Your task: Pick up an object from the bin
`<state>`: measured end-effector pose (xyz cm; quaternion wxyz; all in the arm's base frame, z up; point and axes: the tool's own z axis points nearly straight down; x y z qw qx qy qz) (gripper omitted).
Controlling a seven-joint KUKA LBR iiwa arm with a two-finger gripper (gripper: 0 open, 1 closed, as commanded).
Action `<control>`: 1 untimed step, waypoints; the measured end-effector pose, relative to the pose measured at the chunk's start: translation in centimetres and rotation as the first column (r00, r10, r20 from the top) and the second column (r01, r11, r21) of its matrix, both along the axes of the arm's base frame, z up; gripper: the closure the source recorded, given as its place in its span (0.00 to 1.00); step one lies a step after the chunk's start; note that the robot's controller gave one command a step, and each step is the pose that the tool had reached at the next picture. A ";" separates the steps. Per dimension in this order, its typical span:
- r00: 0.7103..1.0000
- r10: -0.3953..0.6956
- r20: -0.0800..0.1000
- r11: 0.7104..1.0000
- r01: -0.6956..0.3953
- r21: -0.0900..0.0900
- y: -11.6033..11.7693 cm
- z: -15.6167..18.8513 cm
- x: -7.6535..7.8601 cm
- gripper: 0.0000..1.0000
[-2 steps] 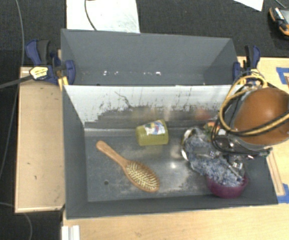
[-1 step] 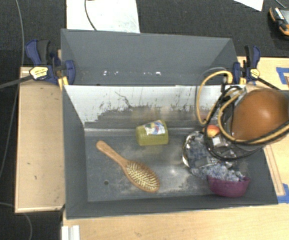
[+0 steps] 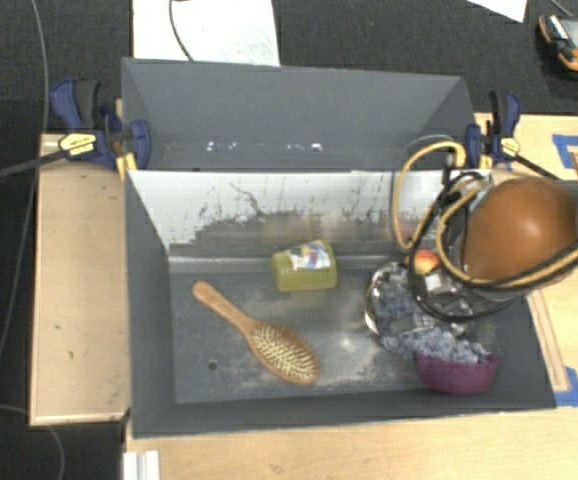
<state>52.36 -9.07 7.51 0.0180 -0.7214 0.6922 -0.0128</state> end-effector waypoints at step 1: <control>1.000 -0.001 -0.007 1.000 0.001 0.000 0.0 2.1 -0.2 1.00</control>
Offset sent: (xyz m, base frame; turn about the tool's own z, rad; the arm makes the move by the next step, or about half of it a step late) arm -0.0017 0.0006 0.0620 0.0008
